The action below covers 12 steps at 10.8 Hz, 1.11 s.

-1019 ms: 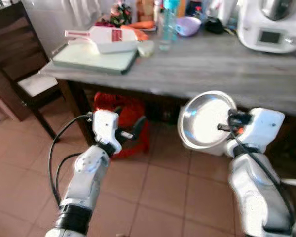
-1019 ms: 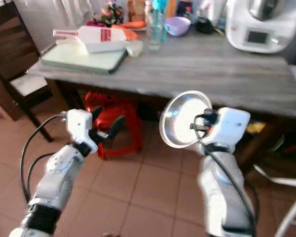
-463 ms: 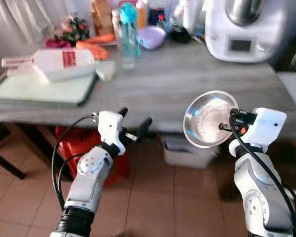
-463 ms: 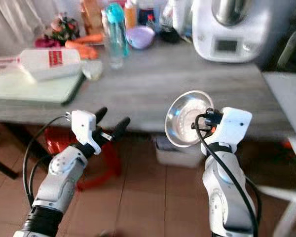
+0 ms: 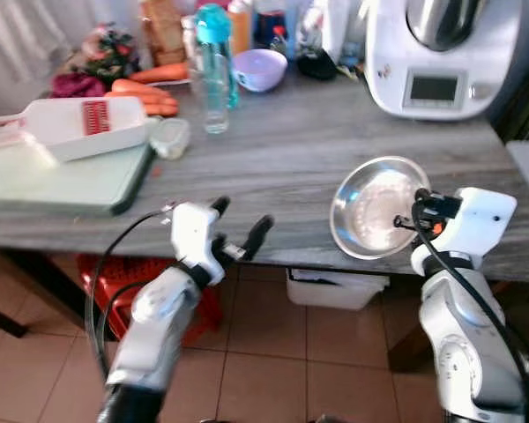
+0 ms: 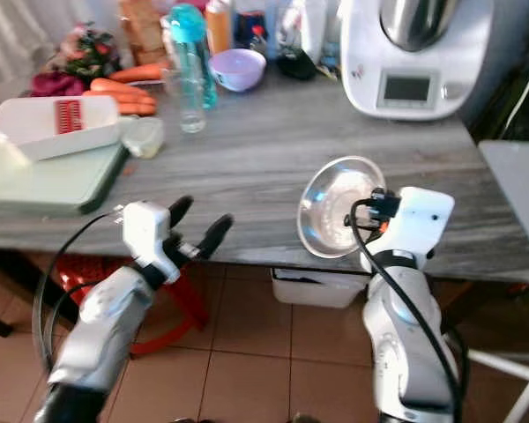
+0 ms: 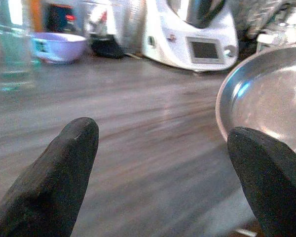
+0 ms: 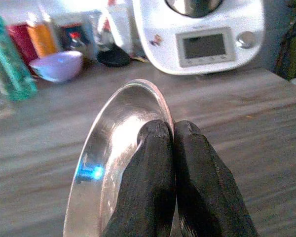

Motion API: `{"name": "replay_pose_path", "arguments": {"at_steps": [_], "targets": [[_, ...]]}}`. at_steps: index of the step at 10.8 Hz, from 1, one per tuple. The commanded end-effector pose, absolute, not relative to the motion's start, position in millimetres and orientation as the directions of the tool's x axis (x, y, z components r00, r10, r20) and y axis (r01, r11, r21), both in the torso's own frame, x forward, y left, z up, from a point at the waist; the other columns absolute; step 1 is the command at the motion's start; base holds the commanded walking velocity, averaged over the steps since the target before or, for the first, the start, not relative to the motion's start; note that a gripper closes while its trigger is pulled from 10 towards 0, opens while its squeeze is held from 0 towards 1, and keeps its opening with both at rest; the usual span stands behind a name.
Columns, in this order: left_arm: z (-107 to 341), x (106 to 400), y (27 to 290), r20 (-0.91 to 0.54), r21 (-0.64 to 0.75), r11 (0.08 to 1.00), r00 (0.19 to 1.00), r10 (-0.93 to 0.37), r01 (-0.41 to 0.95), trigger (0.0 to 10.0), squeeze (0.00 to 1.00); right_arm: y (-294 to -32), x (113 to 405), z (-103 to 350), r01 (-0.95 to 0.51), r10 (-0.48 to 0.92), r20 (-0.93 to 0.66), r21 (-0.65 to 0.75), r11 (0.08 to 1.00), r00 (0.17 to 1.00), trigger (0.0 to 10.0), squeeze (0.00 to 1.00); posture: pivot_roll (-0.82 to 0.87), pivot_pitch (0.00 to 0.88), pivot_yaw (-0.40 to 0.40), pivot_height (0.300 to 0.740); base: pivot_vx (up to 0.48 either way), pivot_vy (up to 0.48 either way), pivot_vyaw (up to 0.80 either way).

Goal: Setting the table

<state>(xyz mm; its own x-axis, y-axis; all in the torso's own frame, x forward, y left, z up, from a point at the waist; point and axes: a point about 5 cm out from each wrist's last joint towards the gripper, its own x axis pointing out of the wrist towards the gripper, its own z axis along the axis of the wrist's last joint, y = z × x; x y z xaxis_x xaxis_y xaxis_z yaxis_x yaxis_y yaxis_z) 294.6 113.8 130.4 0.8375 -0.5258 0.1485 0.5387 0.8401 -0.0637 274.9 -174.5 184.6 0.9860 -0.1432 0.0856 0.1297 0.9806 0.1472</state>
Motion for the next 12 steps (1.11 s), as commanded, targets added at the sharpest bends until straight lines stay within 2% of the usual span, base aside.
{"name": "replay_pose_path", "arguments": {"at_steps": [1, 3, 4, 7, 10, 12], "targets": [[130.3, 288.6, 119.5, 0.148, -0.066, 0.843, 0.841, -0.521, 0.534, 10.0, 0.0, -174.1, 275.2, 189.6, 0.128, -0.145, 0.112, 0.145, 0.981, 0.983, 10.0, 0.0, -0.07, 0.098, 0.021, 0.74, 0.0, 0.0, 0.0], [117.6, 270.1, 123.0, 0.091, -0.065, 0.815, 0.817, -0.569, 0.575, 10.0, 0.0, -187.4, 276.2, 187.2, 0.19, -0.206, 0.104, 0.147, 0.971, 0.973, 10.0, 0.0, -0.07, 0.098, 0.021, 0.74, 0.0, 0.0, 0.0], [115.8, 261.9, 122.3, 0.072, -0.049, 0.779, 0.78, -0.621, 0.625, 10.0, 0.0, -201.3, 277.5, 184.6, 0.251, -0.266, 0.088, 0.156, 0.955, 0.96, 10.0, 0.0, -0.07, 0.107, 0.02, 0.74, 0.0, 0.0, 0.0], [123.6, 268.4, 118.9, 0.062, -0.075, 0.775, 0.778, -0.625, 0.628, 10.0, 0.0, -212.8, 280.4, 181.5, 0.295, -0.31, 0.076, 0.162, 0.942, 0.948, 10.0, 0.0, -0.07, 0.108, 0.021, 0.74, 0.0, 0.0, 0.0], [126.0, 259.2, 110.6, 0.049, -0.05, 0.682, 0.683, -0.728, 0.73, 10.0, 0.0, -221.2, 292.7, 178.4, 0.283, -0.303, 0.06, 0.225, 0.932, 0.951, 10.0, 0.0, -0.07, 0.119, 0.029, 0.74, 0.0, 0.0, 0.0], [132.6, 262.5, 108.5, 0.066, -0.037, 0.676, 0.677, -0.733, 0.736, 10.0, 0.0, -225.2, 300.5, 184.2, 0.272, -0.298, 0.091, 0.227, 0.935, 0.95, 10.0, 0.0, -0.07, 0.121, 0.032, 0.74, 0.0, 0.0, 0.0]]}}
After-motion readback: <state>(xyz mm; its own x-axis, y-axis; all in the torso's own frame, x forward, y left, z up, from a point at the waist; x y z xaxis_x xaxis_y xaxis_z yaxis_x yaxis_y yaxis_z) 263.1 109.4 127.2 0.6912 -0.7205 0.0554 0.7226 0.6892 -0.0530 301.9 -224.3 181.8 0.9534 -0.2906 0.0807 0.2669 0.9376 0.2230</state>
